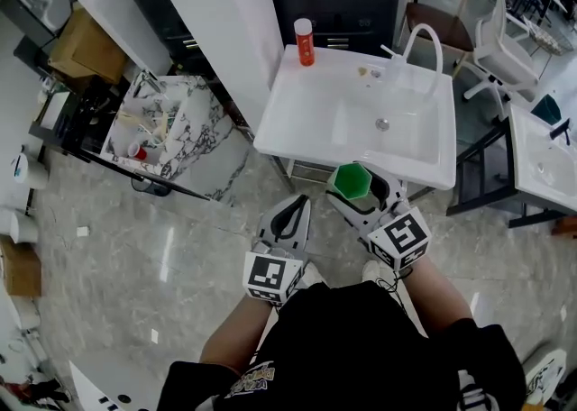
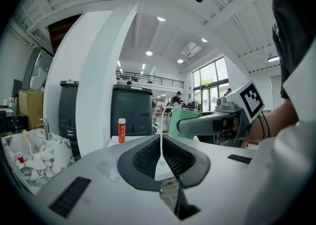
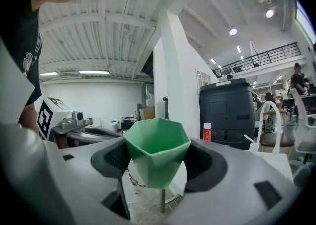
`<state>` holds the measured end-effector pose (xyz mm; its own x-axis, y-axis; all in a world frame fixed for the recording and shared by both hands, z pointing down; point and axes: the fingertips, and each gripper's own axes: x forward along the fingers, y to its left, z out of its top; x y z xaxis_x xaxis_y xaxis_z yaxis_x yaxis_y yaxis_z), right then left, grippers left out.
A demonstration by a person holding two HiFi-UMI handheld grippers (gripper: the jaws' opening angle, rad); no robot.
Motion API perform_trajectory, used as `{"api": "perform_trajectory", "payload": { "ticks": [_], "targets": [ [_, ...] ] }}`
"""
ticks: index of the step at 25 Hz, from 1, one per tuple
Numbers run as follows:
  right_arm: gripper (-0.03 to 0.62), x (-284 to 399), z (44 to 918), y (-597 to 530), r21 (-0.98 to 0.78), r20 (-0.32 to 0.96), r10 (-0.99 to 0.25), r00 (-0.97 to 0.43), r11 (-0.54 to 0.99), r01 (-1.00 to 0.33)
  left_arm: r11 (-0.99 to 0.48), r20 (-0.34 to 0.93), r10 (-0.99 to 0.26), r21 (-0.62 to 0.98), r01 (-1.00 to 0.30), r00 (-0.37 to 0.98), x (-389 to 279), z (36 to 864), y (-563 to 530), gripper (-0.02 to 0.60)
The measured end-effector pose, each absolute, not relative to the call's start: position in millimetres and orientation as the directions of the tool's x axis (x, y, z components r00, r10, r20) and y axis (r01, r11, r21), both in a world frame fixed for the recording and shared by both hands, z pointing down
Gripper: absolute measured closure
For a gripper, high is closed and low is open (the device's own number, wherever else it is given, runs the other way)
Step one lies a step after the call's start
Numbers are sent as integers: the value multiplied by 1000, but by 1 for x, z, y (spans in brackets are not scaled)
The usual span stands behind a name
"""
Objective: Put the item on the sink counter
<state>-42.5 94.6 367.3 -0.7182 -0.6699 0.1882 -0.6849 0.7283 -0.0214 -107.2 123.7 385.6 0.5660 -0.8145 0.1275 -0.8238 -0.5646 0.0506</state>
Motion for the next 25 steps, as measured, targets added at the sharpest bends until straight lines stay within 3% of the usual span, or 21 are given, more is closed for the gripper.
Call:
{"api": "perform_trajectory", "payload": {
  "ticks": [13,25],
  "targets": [
    [230,-88,366,73,-16,181,-709,-682,691,-722,-623,123,-773,43,-781,623,-147,385,104,560],
    [230,-67,375,21,-24,180,-702,-689,697,-716,-613,136,-778,47,-789,613,-124,396,62,560]
  ]
}}
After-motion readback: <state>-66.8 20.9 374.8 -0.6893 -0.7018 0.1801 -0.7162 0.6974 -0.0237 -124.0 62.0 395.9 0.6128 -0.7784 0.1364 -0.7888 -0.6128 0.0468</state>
